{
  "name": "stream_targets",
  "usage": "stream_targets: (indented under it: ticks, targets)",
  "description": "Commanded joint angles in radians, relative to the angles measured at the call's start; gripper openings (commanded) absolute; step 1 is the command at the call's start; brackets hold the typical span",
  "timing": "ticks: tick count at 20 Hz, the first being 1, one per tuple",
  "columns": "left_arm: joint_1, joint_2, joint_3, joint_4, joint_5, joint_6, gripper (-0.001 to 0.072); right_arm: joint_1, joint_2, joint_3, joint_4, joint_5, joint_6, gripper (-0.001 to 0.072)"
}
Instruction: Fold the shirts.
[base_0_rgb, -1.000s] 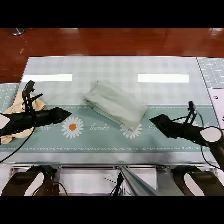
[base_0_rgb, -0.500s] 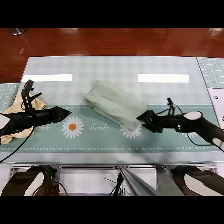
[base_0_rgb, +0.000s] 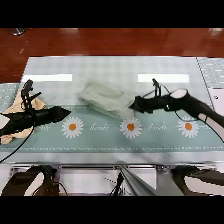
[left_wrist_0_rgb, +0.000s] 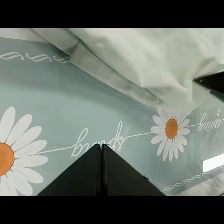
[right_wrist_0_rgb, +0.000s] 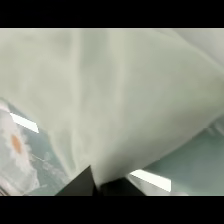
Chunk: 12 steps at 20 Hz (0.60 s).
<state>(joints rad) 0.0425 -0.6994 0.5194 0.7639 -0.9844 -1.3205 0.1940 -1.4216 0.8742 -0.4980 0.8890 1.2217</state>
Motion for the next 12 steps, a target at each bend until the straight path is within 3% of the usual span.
stream_targets:
  ticks: [1, 8, 12]
  targets:
    - [0.001, 0.0, -0.001, -0.002, 0.001, 0.0, 0.0018, 0.01, -0.018, 0.235, -0.101, 0.116, 0.036, 0.0021]
    - [0.001, 0.0, -0.001, 0.0, 0.001, 0.004, 0.0019, -0.002, -0.018, 0.726, -0.476, 0.311, 0.27, 0.002]
    - [0.001, 0.0, -0.001, 0.0, 0.001, 0.003, 0.0019, -0.089, -0.017, 0.899, -0.565, 0.454, 0.323, 0.002]
